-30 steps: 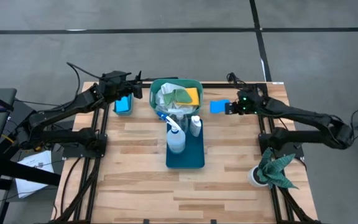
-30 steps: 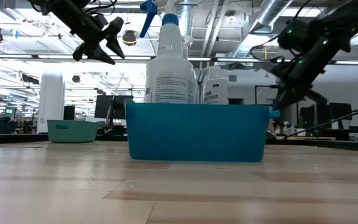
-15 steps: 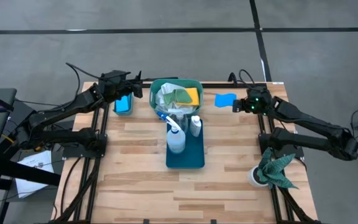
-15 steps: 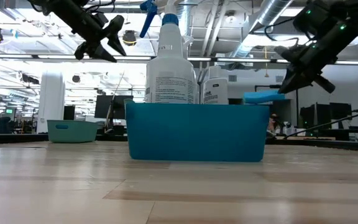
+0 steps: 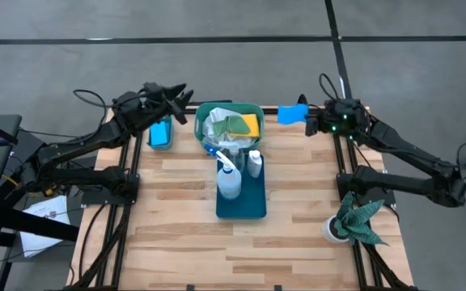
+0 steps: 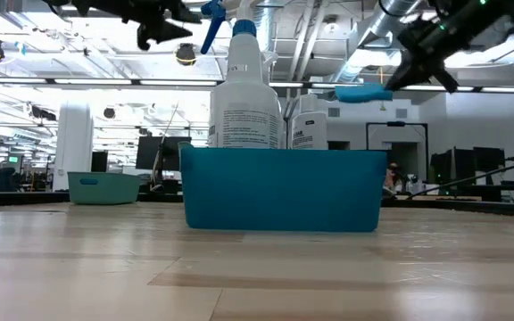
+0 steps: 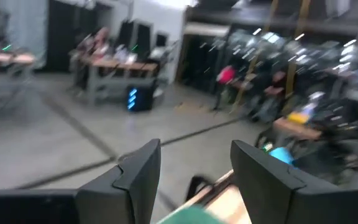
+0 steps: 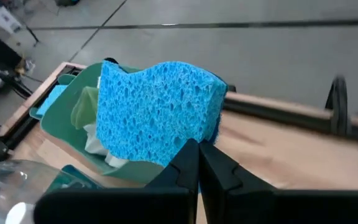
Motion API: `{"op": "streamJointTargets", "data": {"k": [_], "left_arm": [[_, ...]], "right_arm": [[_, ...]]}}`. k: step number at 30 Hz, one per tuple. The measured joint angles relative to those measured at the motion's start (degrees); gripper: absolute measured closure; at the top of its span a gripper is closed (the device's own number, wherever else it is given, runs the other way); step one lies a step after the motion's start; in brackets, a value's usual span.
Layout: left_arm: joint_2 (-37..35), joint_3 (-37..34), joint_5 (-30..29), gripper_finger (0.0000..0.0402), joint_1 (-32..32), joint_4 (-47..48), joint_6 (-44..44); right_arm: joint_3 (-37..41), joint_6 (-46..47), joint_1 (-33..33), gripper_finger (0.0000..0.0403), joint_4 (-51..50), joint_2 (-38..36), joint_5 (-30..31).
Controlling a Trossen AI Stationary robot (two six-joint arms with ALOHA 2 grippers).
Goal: Pick & Place Kitchen Items
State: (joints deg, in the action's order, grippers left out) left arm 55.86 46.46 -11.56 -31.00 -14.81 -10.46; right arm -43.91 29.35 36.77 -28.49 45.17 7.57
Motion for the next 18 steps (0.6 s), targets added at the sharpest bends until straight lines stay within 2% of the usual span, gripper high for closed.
{"op": "streamJointTargets", "data": {"k": [5, 18], "left_arm": [[0.0, 0.0, 3.9, 0.0200, 0.5, -5.3, -0.8], [0.0, 0.0, 2.8, 0.0191, 5.0, -8.1, -2.1]], "right_arm": [[-8.9, -6.8, 0.0, 0.0403, -3.6, 6.1, -0.1], [-36.2, -23.0, -1.5, 0.0403, -13.0, 25.1, -4.8]]}}
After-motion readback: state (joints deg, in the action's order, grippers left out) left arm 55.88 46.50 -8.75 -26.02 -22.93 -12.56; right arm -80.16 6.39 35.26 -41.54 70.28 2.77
